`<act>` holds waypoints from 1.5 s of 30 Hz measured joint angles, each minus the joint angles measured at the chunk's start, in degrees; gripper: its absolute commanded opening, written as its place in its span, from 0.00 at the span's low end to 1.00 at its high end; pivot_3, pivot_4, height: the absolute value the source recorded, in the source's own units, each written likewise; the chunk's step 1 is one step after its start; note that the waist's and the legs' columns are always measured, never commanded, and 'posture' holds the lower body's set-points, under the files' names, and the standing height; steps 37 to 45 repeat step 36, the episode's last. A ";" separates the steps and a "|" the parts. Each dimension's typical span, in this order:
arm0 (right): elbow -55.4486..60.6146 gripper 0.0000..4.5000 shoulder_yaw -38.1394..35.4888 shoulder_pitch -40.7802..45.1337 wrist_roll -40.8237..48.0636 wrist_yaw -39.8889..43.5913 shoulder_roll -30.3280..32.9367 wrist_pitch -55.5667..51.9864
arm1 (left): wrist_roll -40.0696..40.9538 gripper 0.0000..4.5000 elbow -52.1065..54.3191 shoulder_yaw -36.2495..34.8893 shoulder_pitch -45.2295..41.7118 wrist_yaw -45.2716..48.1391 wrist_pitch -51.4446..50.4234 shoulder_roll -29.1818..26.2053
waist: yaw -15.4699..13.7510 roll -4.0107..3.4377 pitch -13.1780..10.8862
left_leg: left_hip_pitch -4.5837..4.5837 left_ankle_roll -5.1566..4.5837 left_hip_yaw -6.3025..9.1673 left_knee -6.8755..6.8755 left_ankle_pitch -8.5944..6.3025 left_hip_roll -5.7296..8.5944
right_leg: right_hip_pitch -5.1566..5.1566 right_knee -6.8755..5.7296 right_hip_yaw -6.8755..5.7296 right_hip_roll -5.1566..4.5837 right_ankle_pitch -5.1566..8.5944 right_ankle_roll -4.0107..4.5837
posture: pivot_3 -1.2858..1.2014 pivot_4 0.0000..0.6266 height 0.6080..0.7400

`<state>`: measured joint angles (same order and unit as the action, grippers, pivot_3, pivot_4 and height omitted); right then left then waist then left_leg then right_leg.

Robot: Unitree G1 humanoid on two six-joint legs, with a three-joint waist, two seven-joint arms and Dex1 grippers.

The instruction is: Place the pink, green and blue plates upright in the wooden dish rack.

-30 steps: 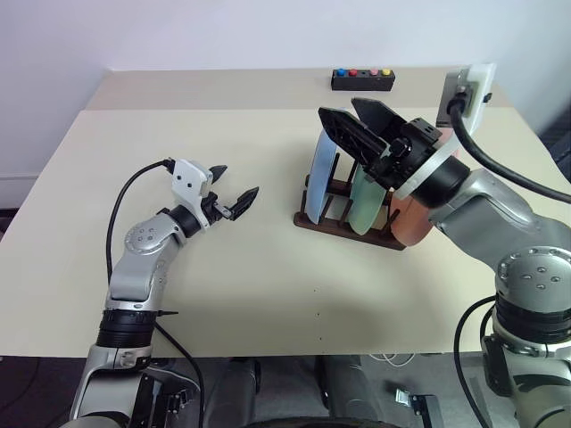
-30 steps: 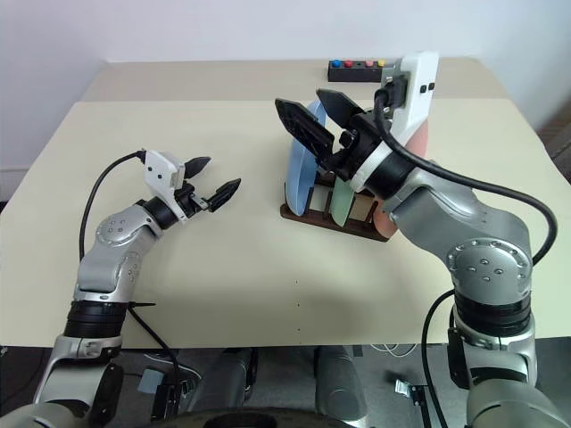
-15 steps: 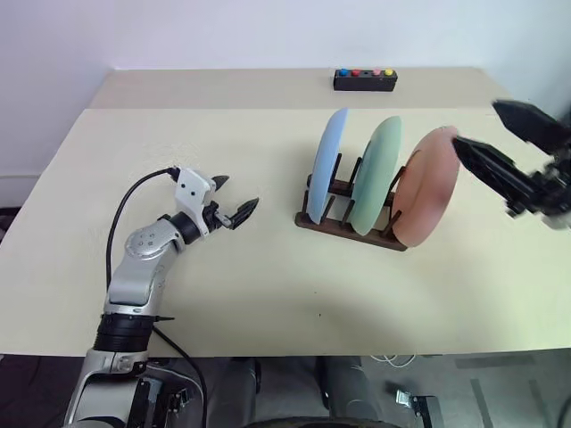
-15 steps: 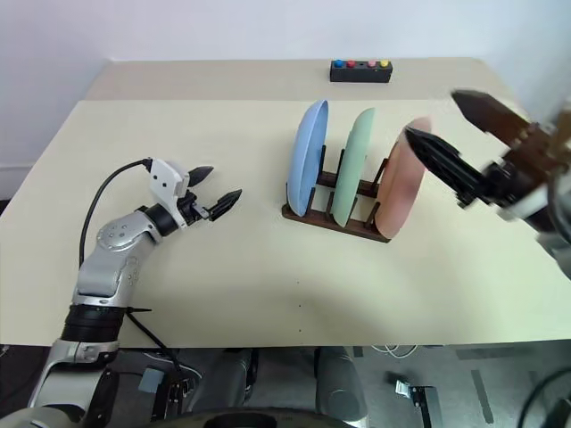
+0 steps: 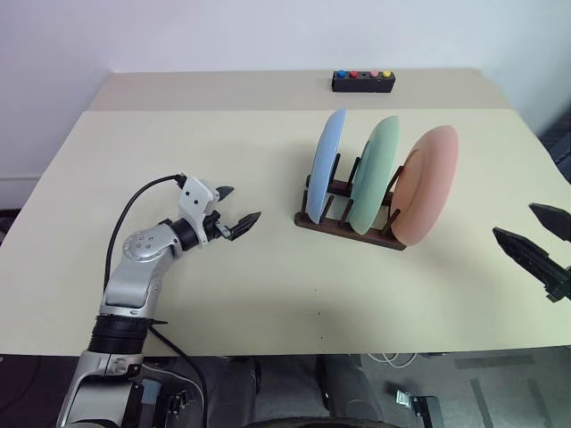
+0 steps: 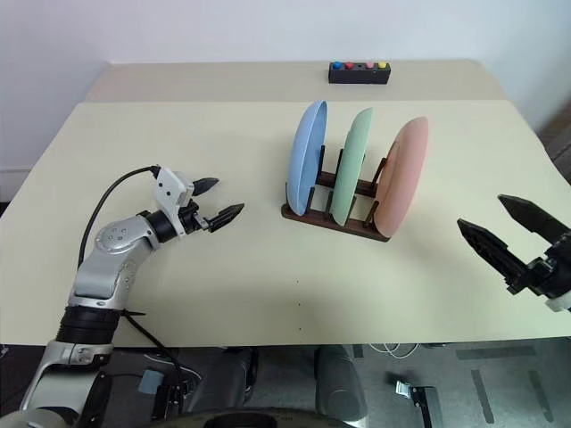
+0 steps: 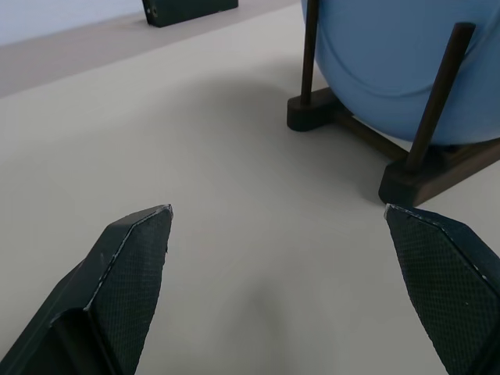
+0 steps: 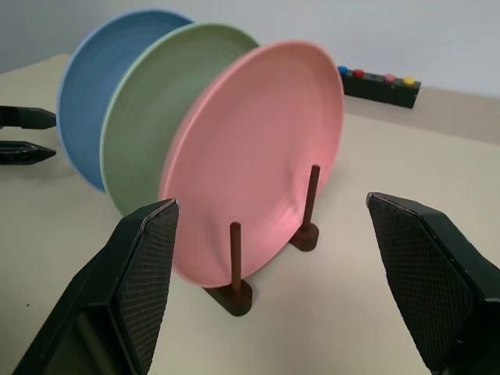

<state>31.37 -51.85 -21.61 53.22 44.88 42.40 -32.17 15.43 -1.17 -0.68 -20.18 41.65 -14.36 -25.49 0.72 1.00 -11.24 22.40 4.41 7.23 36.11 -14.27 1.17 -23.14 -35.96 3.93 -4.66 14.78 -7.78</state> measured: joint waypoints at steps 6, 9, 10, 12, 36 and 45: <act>-1.78 0.87 5.98 -1.13 -5.68 0.25 -1.39 2.11 | -0.78 1.00 0.00 -0.02 2.05 -0.15 0.01 -0.68 | 0.00 -0.01 0.00 | 0.00 0.00 0.00 -0.01 0.00 0.00 | 0.00 0.00 0.00 -0.01 0.00 -0.01 | 0.52 0.24 1.00; -4.42 0.87 8.80 -1.29 -8.78 1.56 -1.40 3.97 | -1.29 1.00 0.01 -0.43 3.35 -0.64 0.08 -2.10 | 0.04 -0.02 0.00 | 0.00 0.00 0.00 -0.02 0.00 0.00 | 0.00 0.00 0.00 -0.01 0.01 -0.01 | 0.52 0.24 1.00; -5.30 0.87 9.40 -1.27 -9.32 2.20 -1.42 4.33 | -1.32 1.00 0.01 -0.71 3.89 -0.74 0.11 -2.61 | 0.04 -0.03 0.00 | -0.01 0.00 0.00 -0.02 0.00 0.00 | 0.00 0.00 0.00 -0.02 0.01 -0.02 | 0.52 0.24 1.00; -7.33 0.87 9.80 -0.91 -9.83 3.50 -1.41 5.32 | -1.36 1.00 0.09 -1.41 4.90 -1.09 0.12 -3.32 | 0.01 -0.03 0.00 | 0.00 0.00 0.00 -0.01 0.00 0.00 | 0.00 0.00 0.01 -0.02 0.01 -0.01 | 0.52 0.24 1.00; -25.54 0.87 13.51 8.96 -18.32 13.09 2.26 14.65 | -1.09 1.00 6.24 -5.02 11.69 -5.46 -0.25 -4.51 | 0.03 -0.04 0.02 | -0.04 0.01 0.00 0.04 0.00 0.00 | 0.04 -0.05 0.00 -0.02 -0.09 -0.15 | 0.52 0.24 1.00; -25.54 0.87 13.51 8.96 -18.32 13.09 2.26 14.65 | -1.09 1.00 6.24 -5.02 11.69 -5.46 -0.25 -4.51 | 0.03 -0.04 0.02 | -0.04 0.01 0.00 0.04 0.00 0.00 | 0.04 -0.05 0.00 -0.02 -0.09 -0.15 | 0.52 0.24 1.00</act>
